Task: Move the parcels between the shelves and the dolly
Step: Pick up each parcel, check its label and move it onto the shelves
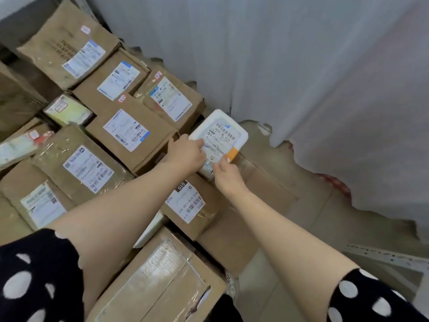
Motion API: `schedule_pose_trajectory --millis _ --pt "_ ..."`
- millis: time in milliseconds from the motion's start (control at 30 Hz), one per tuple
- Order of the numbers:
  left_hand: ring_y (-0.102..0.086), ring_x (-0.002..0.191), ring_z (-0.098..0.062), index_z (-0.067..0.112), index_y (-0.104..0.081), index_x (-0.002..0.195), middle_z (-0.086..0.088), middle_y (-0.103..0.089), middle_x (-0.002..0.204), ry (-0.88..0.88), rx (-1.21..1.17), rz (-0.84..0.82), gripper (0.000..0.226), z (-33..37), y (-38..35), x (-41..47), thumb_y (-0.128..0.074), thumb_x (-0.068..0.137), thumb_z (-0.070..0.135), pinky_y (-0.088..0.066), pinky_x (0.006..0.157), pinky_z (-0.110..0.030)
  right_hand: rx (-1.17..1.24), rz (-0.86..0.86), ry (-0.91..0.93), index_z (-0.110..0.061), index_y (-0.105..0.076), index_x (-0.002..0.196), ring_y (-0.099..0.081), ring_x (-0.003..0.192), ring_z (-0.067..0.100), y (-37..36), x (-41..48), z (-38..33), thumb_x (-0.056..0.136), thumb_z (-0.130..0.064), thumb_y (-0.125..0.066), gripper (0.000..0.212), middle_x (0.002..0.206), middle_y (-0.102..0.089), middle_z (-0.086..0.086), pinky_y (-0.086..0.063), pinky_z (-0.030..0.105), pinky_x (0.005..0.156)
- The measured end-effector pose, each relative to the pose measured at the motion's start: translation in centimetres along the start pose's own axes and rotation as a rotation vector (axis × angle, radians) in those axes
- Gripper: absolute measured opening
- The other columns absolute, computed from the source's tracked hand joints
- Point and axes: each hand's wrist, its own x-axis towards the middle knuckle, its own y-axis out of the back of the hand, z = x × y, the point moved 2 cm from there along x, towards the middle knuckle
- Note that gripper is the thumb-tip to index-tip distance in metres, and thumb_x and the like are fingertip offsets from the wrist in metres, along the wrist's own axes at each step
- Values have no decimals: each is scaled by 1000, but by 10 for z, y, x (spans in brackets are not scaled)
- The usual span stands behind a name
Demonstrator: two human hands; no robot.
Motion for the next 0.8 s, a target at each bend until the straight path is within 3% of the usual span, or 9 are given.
schedule_pose_trajectory --millis 100,167,267,400,567,667,800 --pt "-44 112 -33 8 -54 112 -15 -45 115 47 -14 -9 29 -6 -10 7 -38 94 24 -30 101 -41 17 -34 28 -13 -23 149 -43 125 33 -13 8 0 100 -34 -33 54 144 -36 21 -35 45 108" --pt "-39 119 -34 4 -51 120 -19 -39 129 57 -19 -6 35 -8 -15 10 -37 96 25 -32 100 -39 2 -49 40 -12 -17 151 -39 130 34 -18 9 -2 101 -33 -32 56 147 -30 22 -32 45 110" --pt "-23 139 -31 5 -40 140 -19 -17 154 33 27 -26 46 -10 -18 9 -33 99 26 -22 113 -39 -71 -58 29 -11 -6 153 -31 136 34 -18 10 0 103 -33 -28 59 152 -22 21 -29 40 112" --pt "-25 139 -31 3 -30 144 -18 -16 155 58 61 -103 51 -11 -16 1 -31 99 27 -24 111 -40 -85 -56 19 -15 -18 150 -40 129 34 -10 1 0 102 -36 -28 54 145 -38 20 -35 40 105" --pt "-28 137 -32 19 -22 150 -14 -19 156 26 159 -84 58 -1 12 -37 -36 96 31 -24 112 -43 -99 4 12 -17 -40 136 -46 125 31 21 -44 -2 98 -41 -37 45 136 -48 12 -38 40 100" --pt "-36 133 -29 28 -25 149 -7 -29 151 -6 187 -85 61 13 32 -71 -43 91 33 -26 111 -46 -200 23 -6 -11 -39 139 -40 132 26 47 -82 -3 92 -42 -52 57 143 -41 11 -36 35 102" --pt "-27 140 -27 33 -18 151 -4 -26 153 -68 177 -105 67 33 54 -130 -45 89 35 -30 110 -48 -337 101 -4 -20 -45 138 -49 125 24 73 -145 -6 76 -47 -68 72 138 -49 7 -43 37 101"
